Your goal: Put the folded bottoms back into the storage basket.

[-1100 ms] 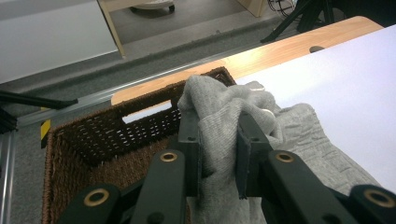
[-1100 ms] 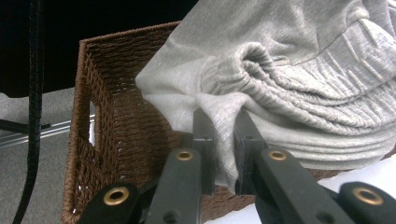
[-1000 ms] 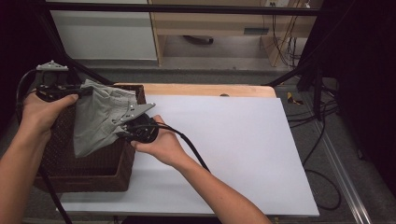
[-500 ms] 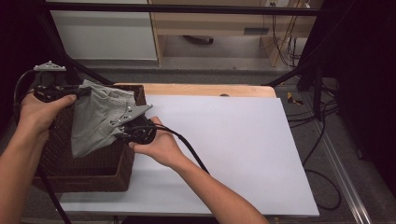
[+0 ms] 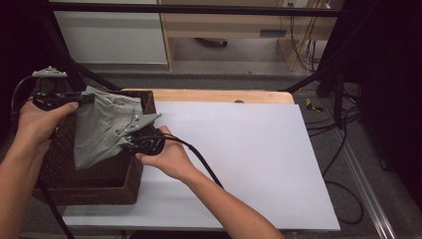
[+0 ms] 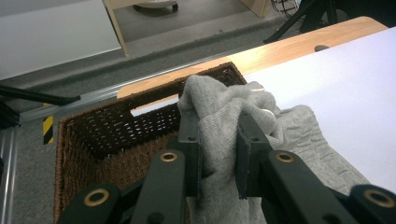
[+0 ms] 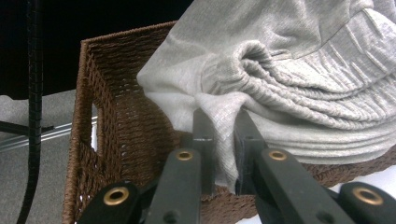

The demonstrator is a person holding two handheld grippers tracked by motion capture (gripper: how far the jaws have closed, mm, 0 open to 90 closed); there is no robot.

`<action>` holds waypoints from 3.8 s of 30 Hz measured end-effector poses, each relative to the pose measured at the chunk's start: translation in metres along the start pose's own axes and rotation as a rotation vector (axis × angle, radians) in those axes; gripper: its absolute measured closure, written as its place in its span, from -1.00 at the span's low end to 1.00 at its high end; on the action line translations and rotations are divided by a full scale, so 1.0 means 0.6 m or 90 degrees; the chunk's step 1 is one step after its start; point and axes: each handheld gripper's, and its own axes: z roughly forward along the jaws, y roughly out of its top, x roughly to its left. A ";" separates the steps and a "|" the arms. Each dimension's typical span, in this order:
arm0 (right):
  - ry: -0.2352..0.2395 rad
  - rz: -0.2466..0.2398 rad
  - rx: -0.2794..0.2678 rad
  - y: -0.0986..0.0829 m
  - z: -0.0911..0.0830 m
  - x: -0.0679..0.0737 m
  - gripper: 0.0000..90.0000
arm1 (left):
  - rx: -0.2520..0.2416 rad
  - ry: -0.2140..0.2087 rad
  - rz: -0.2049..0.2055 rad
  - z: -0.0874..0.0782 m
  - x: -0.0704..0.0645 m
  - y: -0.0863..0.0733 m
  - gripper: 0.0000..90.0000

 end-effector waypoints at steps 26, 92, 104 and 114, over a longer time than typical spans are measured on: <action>0.008 0.010 0.005 0.007 0.038 0.001 0.84 | 0.011 0.005 0.001 0.022 0.038 -0.016 0.63; -0.227 0.169 -0.052 -0.084 -0.276 -0.136 -0.84 | -0.060 -0.077 0.042 -0.022 -0.205 -0.143 -0.86; -0.270 0.179 -0.089 -0.102 -0.341 -0.160 -0.87 | -0.033 -0.102 0.053 -0.009 -0.214 -0.170 -0.87; -0.301 0.182 -0.111 -0.122 -0.398 -0.169 -0.87 | -0.012 -0.115 0.056 0.007 -0.226 -0.178 -0.87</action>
